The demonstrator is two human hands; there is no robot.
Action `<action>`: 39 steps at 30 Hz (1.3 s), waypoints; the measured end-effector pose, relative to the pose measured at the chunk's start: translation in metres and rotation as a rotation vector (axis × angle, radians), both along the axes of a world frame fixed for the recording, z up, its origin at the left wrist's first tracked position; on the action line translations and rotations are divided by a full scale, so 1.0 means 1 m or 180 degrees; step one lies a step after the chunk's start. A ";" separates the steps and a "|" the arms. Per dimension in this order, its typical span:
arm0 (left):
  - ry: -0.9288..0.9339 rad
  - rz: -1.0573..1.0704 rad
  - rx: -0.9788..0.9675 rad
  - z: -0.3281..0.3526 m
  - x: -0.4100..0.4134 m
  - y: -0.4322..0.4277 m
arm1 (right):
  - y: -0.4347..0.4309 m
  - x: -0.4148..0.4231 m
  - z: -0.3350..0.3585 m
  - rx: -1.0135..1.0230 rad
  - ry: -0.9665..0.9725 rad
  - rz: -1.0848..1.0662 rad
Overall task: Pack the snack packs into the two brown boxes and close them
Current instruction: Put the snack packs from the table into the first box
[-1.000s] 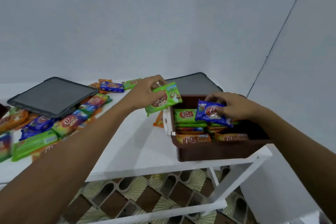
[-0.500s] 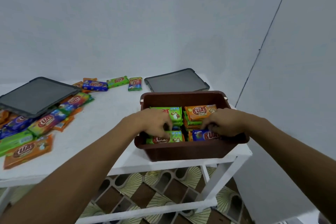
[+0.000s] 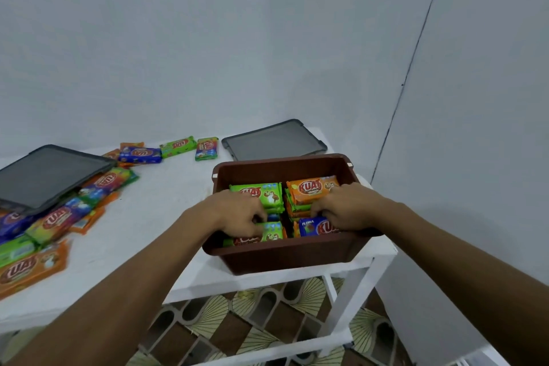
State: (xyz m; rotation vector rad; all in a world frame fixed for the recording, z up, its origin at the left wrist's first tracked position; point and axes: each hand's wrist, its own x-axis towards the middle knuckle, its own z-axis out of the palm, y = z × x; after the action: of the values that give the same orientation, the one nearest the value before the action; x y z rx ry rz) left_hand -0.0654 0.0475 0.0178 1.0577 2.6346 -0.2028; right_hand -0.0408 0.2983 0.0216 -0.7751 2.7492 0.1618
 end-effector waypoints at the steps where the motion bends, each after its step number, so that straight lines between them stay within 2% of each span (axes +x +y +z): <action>1: 0.0024 -0.0018 -0.0049 0.000 0.001 -0.001 | 0.000 0.000 0.000 0.0008 -0.0004 -0.0014; 11: 0.0070 -0.0118 -0.0197 -0.001 0.014 -0.023 | -0.011 0.010 -0.009 -0.0125 0.0006 -0.0027; 18: 0.0516 0.0218 0.0639 -0.005 0.008 -0.021 | -0.011 -0.005 -0.009 -0.0589 0.0604 -0.0045; 24: 0.0843 0.0537 0.0158 -0.005 -0.009 -0.013 | -0.014 -0.023 -0.009 -0.0191 0.0588 0.0096; 32: 0.1231 0.0551 0.0114 -0.010 -0.008 -0.015 | -0.019 -0.024 -0.014 -0.0205 0.0780 -0.0176; 39: 0.1192 0.0617 0.0197 -0.006 -0.012 -0.014 | -0.017 -0.025 -0.014 -0.0288 0.0880 -0.0320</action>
State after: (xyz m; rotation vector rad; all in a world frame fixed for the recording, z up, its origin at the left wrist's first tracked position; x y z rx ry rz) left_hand -0.0772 0.0331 0.0120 0.8417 3.0758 -0.3042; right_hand -0.0657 0.2817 0.0072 -0.6796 3.0685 0.1331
